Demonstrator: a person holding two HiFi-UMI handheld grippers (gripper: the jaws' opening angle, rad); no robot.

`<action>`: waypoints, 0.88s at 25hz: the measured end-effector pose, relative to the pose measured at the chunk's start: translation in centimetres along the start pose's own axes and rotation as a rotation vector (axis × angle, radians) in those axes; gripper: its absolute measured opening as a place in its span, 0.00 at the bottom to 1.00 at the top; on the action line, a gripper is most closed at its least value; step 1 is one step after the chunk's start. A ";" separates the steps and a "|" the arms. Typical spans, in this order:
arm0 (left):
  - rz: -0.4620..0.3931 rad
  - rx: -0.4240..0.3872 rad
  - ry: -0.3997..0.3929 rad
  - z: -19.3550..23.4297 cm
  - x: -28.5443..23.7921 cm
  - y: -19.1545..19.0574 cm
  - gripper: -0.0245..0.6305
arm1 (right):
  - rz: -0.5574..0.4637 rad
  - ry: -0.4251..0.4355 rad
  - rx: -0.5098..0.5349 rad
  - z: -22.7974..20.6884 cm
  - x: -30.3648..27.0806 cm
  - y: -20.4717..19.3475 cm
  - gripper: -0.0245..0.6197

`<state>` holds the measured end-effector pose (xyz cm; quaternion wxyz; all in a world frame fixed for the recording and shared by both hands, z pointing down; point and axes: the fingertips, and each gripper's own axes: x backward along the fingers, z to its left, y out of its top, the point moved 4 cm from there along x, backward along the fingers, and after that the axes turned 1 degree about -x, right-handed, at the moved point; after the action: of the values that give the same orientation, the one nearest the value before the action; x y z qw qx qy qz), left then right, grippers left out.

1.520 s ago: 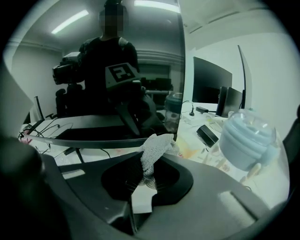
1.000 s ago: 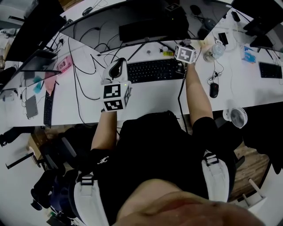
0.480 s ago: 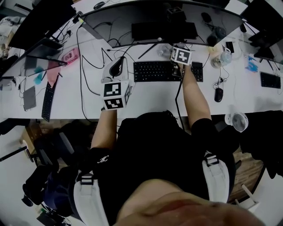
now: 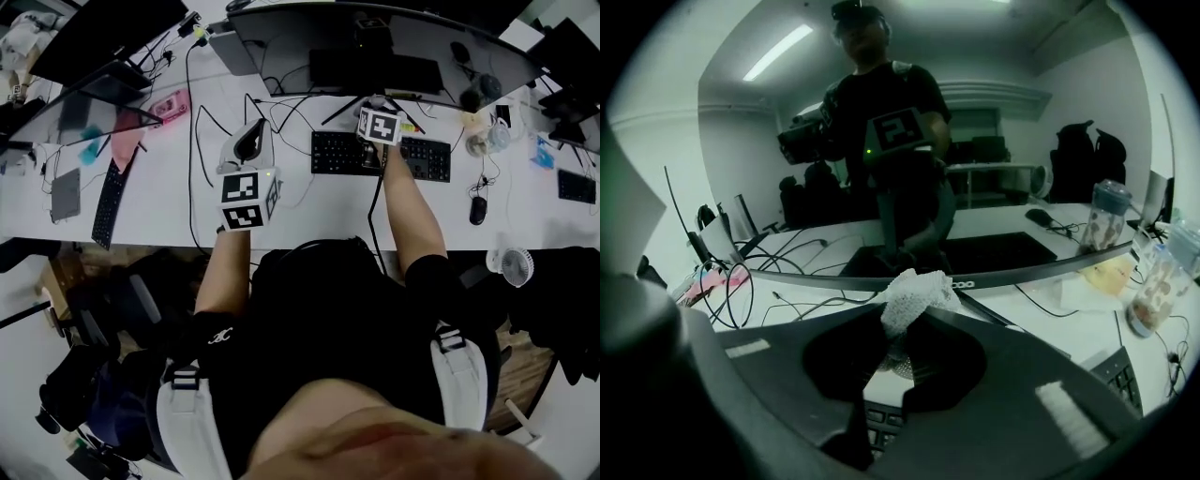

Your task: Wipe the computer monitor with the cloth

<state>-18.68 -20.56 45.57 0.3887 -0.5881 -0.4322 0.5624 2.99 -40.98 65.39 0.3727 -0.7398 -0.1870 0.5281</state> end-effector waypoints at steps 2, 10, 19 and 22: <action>-0.005 0.007 0.004 1.2 0.4 -0.3 0.12 | -0.001 0.016 0.021 1.9 -0.2 0.0 0.10; -0.016 0.032 0.022 6.8 2.2 -1.8 0.12 | 0.024 0.036 0.100 9.0 -2.0 -0.9 0.10; -0.047 0.051 0.043 14.0 4.7 -2.6 0.12 | 0.030 0.061 0.181 18.2 -4.1 -1.1 0.10; -0.058 0.052 0.049 15.8 5.1 -2.8 0.12 | 0.037 0.078 0.196 20.8 -4.6 -1.5 0.10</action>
<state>-34.67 -15.27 45.47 0.4303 -0.5786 -0.4248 0.5474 -17.72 -35.71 66.01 0.4405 -0.7230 -0.1061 0.5214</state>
